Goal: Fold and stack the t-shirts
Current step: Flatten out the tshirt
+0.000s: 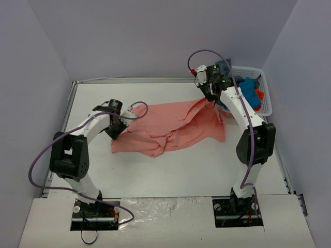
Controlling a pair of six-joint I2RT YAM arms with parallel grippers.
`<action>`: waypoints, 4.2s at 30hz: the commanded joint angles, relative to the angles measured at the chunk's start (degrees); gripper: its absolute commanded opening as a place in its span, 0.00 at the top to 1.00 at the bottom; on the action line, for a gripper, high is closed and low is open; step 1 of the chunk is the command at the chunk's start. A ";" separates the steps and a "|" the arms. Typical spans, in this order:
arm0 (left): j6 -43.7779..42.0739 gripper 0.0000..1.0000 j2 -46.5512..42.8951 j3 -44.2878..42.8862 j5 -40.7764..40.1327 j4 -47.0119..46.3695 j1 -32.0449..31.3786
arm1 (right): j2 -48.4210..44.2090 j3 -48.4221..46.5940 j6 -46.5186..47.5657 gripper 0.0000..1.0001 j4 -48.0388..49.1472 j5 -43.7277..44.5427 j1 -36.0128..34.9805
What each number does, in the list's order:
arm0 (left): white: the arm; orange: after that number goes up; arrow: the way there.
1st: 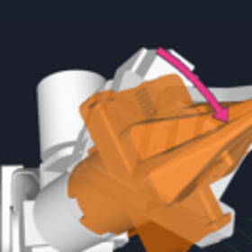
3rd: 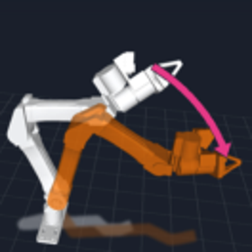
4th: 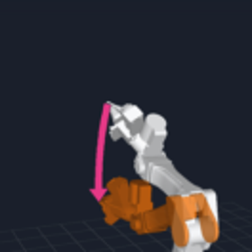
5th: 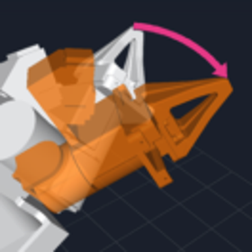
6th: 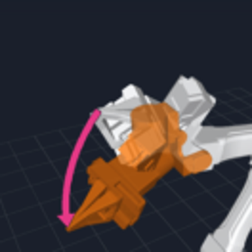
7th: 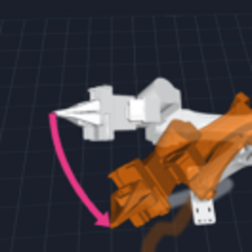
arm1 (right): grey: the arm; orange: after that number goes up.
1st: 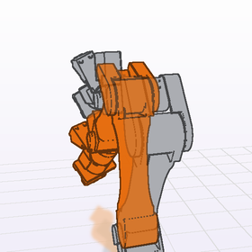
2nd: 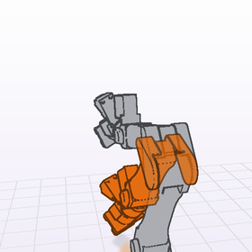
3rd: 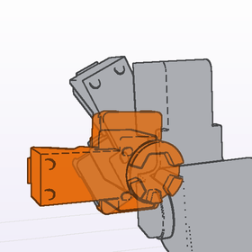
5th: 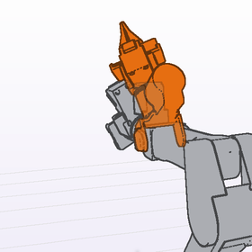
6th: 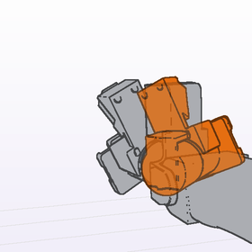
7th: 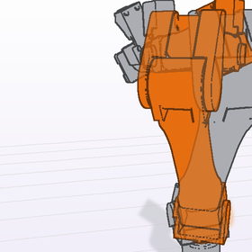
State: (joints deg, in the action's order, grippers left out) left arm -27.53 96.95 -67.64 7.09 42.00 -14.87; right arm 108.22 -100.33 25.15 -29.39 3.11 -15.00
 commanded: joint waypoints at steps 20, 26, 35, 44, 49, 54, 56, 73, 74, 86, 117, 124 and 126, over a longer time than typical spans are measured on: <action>0.03 0.98 -27.51 -0.23 -2.80 -6.32 22.52 | -23.41 17.44 9.39 1.00 -0.23 -13.14 4.81; -5.07 0.98 -27.16 6.45 5.82 2.03 17.44 | -16.04 24.57 9.92 0.57 -0.67 -9.80 4.81; -3.77 0.98 -28.13 8.66 6.18 1.95 10.22 | -10.41 15.71 7.20 0.36 -5.58 -17.35 1.13; 3.70 0.98 -25.32 9.98 4.95 -2.88 10.65 | -0.57 6.21 5.88 0.36 -9.55 -21.30 -11.27; 8.09 0.98 -23.56 10.86 3.20 -6.04 11.09 | 6.20 1.99 6.32 0.37 -10.43 -21.40 -15.92; 10.21 0.98 -22.42 11.39 1.87 -7.63 12.67 | 11.04 -1.35 6.23 0.38 -10.34 -20.34 -22.08; 10.48 0.98 -21.80 11.12 1.35 -7.63 13.73 | 12.35 -2.23 6.14 0.39 -10.34 -20.43 -23.75; 11.01 0.98 -19.87 10.86 2.22 -7.72 18.30 | 14.64 7.34 6.49 0.46 -10.16 -20.52 -35.35; 11.01 0.98 -19.61 10.77 2.22 -7.72 18.30 | 14.91 7.78 6.49 0.46 -9.90 -20.43 -35.53; 11.01 0.98 -20.30 10.77 2.57 -7.28 18.65 | 18.16 10.33 3.95 0.76 -5.42 -11.92 -37.90; 5.38 0.98 -23.73 -4.00 -5.34 -2.45 24.89 | -13.56 9.18 3.07 1.00 -8.58 -11.46 4.98; 1.87 0.98 -28.21 3.20 -0.60 -2.18 24.89 | -11.65 16.04 4.29 1.00 -7.53 -14.28 5.69; 0.29 0.98 -29.01 5.49 1.51 -2.10 24.81 | -9.97 17.18 4.56 1.00 -7.09 -14.28 5.60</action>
State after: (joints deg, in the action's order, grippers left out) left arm -22.98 69.91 -63.42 10.59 38.74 8.25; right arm 96.66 -84.66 27.55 -35.48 -15.03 -11.14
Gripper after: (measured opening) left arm 0.031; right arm 0.009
